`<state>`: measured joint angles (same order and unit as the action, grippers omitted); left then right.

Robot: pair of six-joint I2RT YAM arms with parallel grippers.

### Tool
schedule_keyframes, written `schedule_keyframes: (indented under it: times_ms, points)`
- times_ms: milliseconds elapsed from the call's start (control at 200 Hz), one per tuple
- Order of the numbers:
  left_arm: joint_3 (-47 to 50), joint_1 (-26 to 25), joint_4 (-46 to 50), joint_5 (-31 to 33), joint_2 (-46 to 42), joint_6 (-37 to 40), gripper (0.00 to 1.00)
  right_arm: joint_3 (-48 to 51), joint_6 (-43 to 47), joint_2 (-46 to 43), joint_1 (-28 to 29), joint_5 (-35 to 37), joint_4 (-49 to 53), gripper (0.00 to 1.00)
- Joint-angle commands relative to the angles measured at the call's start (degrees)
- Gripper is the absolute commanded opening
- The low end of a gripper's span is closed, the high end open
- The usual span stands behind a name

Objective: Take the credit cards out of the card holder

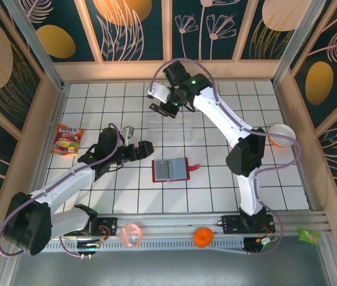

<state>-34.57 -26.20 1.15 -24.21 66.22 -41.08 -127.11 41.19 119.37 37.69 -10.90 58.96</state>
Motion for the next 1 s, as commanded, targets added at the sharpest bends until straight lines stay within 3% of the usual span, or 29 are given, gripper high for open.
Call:
schedule_keyframes:
  times_ms: [0, 250, 455, 771, 996]
  points:
    - [-1.2, 1.4, 4.6, 1.9, -1.7, 0.7, 0.99, -4.0, 7.8, 1.1, -0.8, 1.9, 5.5, 0.00]
    - [-3.1, 2.7, 10.1, 8.8, -4.1, 2.5, 0.99, -0.7, 14.3, 4.0, -0.7, 3.1, 1.2, 0.00]
    - [-4.4, 2.8, 10.6, 11.6, -3.8, 3.9, 0.99, 0.5, 13.9, 6.5, 0.4, 5.8, -9.1, 0.00]
    - [-2.8, 3.7, 8.2, 10.3, -1.8, 4.7, 0.99, 5.0, 16.5, 4.4, 1.1, 1.4, -6.6, 0.00]
    - [-2.8, 4.2, 8.0, 9.4, -0.8, 4.8, 0.99, 8.1, 16.5, 4.4, 1.4, 3.1, -8.1, 0.00]
